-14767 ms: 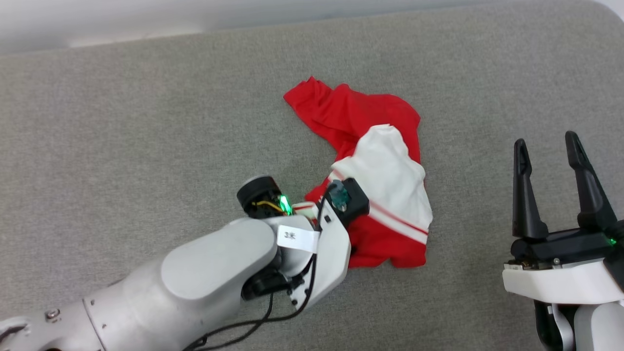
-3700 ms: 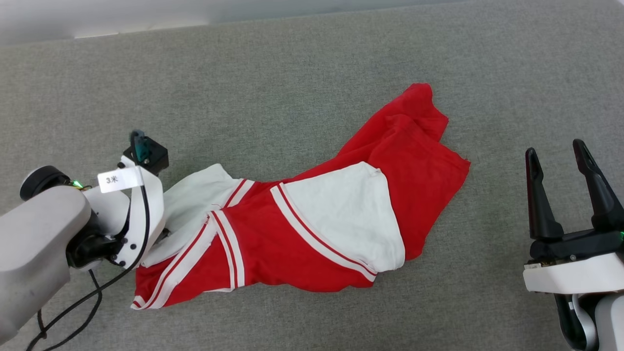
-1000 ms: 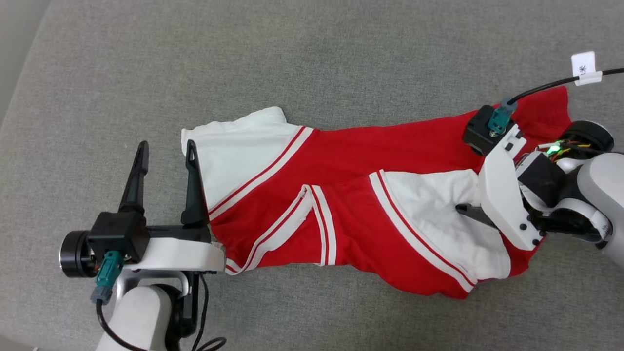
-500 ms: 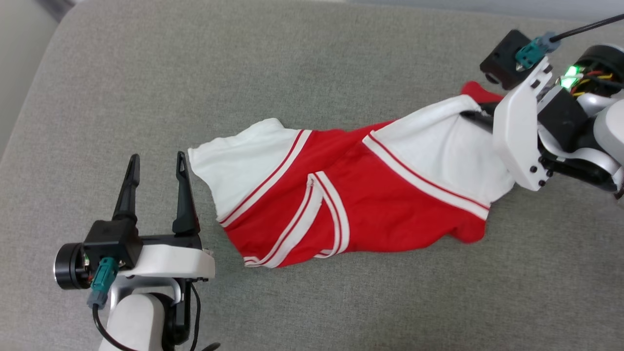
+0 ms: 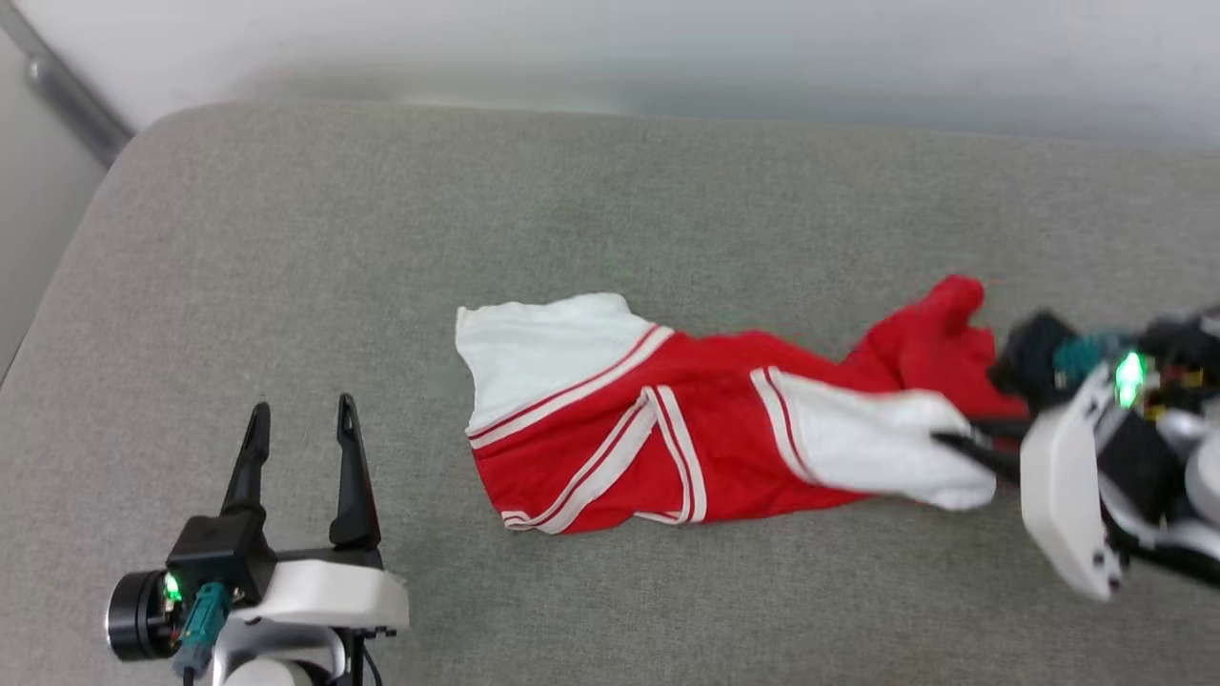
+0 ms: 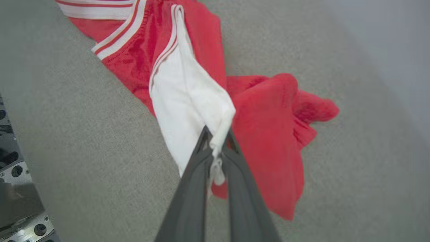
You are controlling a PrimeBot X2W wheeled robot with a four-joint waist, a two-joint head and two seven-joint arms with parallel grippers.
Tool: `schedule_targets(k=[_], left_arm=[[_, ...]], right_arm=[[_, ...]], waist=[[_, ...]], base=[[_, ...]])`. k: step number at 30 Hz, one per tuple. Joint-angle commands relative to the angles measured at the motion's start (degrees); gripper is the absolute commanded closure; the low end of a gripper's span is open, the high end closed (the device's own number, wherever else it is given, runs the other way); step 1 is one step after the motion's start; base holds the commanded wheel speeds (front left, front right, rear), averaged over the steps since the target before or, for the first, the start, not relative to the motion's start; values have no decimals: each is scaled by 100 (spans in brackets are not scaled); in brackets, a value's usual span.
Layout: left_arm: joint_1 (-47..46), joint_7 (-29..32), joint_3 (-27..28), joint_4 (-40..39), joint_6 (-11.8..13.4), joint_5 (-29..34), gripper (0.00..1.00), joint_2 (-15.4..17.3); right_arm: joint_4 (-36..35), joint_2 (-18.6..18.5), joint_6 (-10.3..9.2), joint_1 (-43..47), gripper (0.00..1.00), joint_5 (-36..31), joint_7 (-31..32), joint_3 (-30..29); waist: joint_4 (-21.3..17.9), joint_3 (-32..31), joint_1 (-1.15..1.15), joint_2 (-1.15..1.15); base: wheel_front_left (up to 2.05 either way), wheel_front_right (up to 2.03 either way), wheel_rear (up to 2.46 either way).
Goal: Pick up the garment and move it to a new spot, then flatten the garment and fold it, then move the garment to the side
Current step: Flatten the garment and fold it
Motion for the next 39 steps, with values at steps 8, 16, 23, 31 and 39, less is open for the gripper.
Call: schedule_targets(k=[8, 16, 23, 31, 39], left_arm=[[325, -14, 139, -11, -79, 88, 0, -62], [414, -14, 171, 48, -145, 156, 0, -93], [526, -14, 210, 103, -183, 198, 0, -112], [581, -14, 277, 82, -199, 226, 0, -129], [445, -14, 217, 11, -232, 261, 0, -150]], right_arm=[[-190, -278, -6, 1790, 100, 122, -509, -61], [348, 114, -5, 3047, 100, -125, -715, -358], [81, 83, -6, 3244, 0, -519, -897, -1422], [-1045, -344, -5, 3248, 0, -818, -290, -3071], [-1232, -535, -5, 3177, 0, -640, 1527, -3419]], waist=[[-274, -319, 0, 0], [-352, -417, 0, 0], [-421, -584, 0, 0], [-448, -700, 0, 0], [-334, -524, 0, 0]], base=[[0, 0, 0], [0, 0, 0], [0, 0, 0], [0, 0, 0], [0, 0, 0]])
